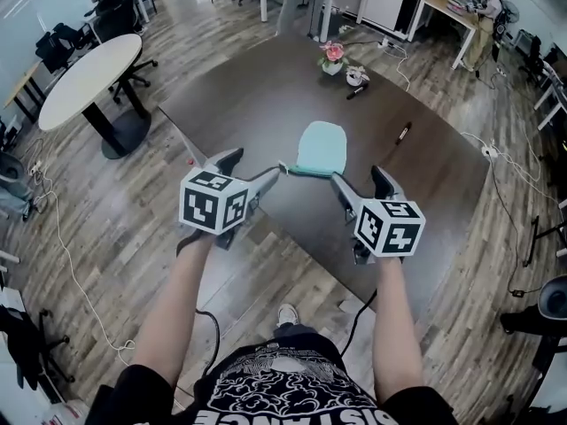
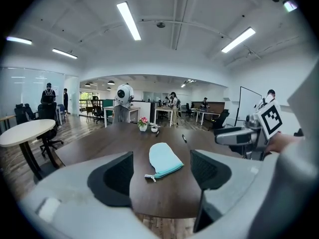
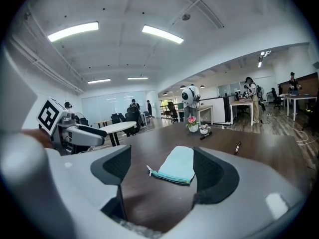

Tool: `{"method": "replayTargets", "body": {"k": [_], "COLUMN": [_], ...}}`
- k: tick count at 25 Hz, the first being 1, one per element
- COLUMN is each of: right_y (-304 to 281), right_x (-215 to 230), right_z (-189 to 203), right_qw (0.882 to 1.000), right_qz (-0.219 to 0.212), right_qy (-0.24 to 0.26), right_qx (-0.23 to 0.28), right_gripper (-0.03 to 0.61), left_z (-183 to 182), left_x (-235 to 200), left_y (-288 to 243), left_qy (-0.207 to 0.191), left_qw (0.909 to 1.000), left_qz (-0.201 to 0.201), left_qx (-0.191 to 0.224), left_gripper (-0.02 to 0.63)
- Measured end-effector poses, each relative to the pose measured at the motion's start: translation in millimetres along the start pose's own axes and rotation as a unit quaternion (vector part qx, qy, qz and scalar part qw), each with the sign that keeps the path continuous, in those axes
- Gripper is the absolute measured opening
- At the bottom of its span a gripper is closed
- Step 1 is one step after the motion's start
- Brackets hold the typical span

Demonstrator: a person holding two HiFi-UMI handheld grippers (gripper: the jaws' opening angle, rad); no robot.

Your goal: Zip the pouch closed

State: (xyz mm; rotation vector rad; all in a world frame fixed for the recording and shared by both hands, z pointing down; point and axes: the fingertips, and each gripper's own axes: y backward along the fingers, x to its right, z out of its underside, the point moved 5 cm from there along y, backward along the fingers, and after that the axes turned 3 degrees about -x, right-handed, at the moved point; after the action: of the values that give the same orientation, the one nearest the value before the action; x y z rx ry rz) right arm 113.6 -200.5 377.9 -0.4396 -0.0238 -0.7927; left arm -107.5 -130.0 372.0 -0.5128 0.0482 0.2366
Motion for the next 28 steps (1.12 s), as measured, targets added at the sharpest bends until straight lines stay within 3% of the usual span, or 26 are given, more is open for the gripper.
{"method": "replayTargets", "body": {"k": [19, 28], "right_y": [-58, -70], "right_x": [47, 43], "right_z": [-15, -9], "right_qw": [0.999, 0.997], "right_qz": [0.032, 0.073], "right_qy": [-0.017, -0.016], "right_qx": [0.003, -0.011], "right_gripper": [0.379, 0.379], "left_z": [-23, -30], "left_x": [-35, -53], "left_y": [-67, -95], "left_qy": [-0.008, -0.021], "left_qw": [0.9999, 0.9984], "left_qz": [0.007, 0.052], "left_qx": [-0.012, -0.01], "left_gripper": [0.359, 0.359]}}
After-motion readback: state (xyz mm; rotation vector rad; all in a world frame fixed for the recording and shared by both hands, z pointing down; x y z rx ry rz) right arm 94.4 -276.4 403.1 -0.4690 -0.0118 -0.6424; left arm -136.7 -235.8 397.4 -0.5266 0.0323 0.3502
